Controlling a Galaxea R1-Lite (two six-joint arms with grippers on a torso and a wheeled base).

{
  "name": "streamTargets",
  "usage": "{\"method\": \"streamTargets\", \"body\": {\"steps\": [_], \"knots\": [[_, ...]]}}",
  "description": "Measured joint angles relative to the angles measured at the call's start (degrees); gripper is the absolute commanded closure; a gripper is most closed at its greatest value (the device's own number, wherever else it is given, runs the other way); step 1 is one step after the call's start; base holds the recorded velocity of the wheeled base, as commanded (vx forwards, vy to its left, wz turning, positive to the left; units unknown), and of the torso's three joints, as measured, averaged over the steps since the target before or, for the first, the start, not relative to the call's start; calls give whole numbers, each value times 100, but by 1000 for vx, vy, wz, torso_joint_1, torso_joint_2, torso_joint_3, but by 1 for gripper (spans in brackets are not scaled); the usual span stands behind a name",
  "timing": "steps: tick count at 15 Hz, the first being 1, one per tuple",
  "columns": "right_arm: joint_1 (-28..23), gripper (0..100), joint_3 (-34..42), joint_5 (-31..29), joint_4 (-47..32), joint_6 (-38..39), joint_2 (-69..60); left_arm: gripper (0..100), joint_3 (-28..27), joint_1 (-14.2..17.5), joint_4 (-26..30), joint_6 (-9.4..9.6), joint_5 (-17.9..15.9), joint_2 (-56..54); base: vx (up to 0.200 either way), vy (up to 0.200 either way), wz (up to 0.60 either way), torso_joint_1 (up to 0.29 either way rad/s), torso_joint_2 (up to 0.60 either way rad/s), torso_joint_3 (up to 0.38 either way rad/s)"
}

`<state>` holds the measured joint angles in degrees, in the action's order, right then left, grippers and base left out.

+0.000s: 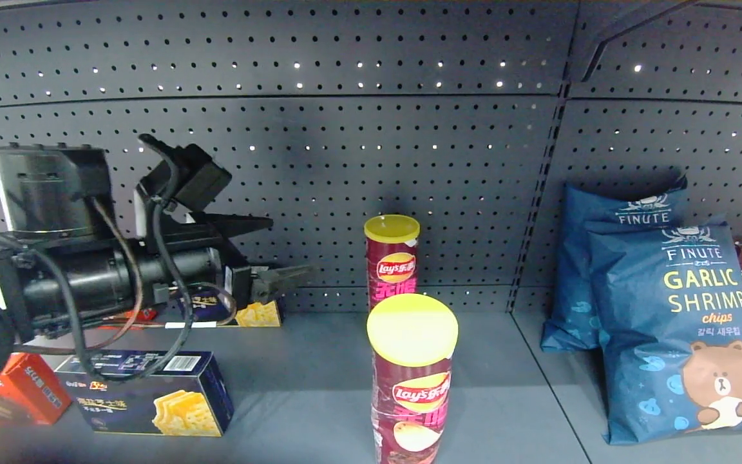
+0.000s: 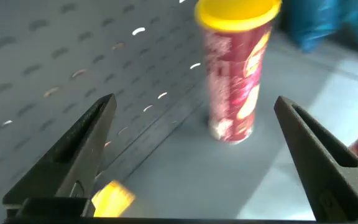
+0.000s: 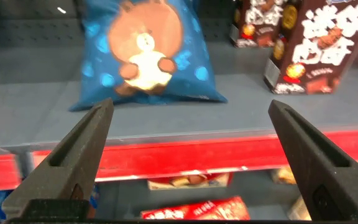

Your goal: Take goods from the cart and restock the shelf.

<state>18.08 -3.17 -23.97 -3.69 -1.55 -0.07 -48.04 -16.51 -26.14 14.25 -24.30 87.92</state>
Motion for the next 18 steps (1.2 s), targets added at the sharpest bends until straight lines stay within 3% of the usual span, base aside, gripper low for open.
{"method": "streamTargets", "body": {"steps": [3,5,6,9,11,14,18], "knots": [[20,0,-551,21,-163,-110,219,0,194,57,761,226,783,-809,0,0,0,0,0,0],[140,0,-1182,286,-202,-193,845,0,268,91,1117,250,1289,-1215,0,0,0,0,0,0],[201,0,-1513,561,-200,-288,1269,0,336,102,1221,244,1385,-1382,0,0,0,0,0,0],[341,0,-2182,1469,57,-439,2567,0,373,140,1204,206,1387,-1603,0,0,0,0,0,0],[507,0,-2395,1716,535,-469,3447,0,393,157,1185,202,1385,-1645,0,0,0,0,0,0],[1122,0,-2532,1607,1576,-491,4662,0,533,182,1180,204,1376,-1668,0,0,0,0,0,0],[2232,0,-2411,1376,1972,-435,5723,0,560,199,1174,191,1368,-1684,0,0,0,0,0,0]]}}
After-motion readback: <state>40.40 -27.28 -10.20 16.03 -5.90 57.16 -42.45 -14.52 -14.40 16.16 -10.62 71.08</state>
